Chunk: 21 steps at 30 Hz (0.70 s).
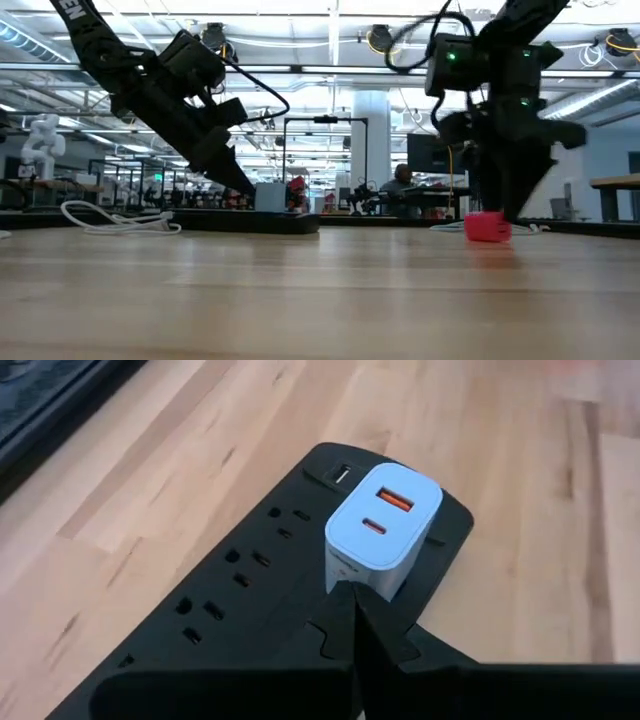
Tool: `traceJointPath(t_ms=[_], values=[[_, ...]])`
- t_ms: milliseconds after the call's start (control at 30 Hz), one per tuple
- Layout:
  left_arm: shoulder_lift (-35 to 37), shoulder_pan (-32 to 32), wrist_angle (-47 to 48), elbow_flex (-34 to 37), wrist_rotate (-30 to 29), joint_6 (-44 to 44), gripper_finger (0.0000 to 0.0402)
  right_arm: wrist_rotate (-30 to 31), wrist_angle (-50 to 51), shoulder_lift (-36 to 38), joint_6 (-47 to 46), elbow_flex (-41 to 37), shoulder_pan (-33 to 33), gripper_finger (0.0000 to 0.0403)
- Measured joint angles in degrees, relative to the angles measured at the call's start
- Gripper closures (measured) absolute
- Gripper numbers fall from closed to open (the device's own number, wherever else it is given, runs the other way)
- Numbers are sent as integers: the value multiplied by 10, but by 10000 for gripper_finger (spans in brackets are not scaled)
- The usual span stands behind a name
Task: Insert USB
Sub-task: Insert the pink charger adapter into the top left black outlet extension
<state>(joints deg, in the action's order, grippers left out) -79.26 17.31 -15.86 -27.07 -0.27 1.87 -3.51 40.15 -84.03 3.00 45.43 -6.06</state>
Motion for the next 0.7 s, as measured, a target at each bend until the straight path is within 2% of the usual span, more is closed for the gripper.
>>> traceJointPath(t_ms=[100, 233, 400, 533, 700], values=[[0, -5, 1, -8, 3, 0, 387, -20, -62, 0, -35, 2, 0, 266], [0, -5, 0, -17, 4, 1, 362, 13, -52, 0, -45, 29, 1, 267], [0, -6, -4, -24, 9, 3, 339, 28, -47, 0, -16, 68, 20, 228], [0, -15, -7, -29, 15, 21, 323, 66, -80, 0, 10, 73, 46, 189], [0, -41, -41, -32, 64, 88, 304, 64, -113, -1, -53, 73, 54, 162]])
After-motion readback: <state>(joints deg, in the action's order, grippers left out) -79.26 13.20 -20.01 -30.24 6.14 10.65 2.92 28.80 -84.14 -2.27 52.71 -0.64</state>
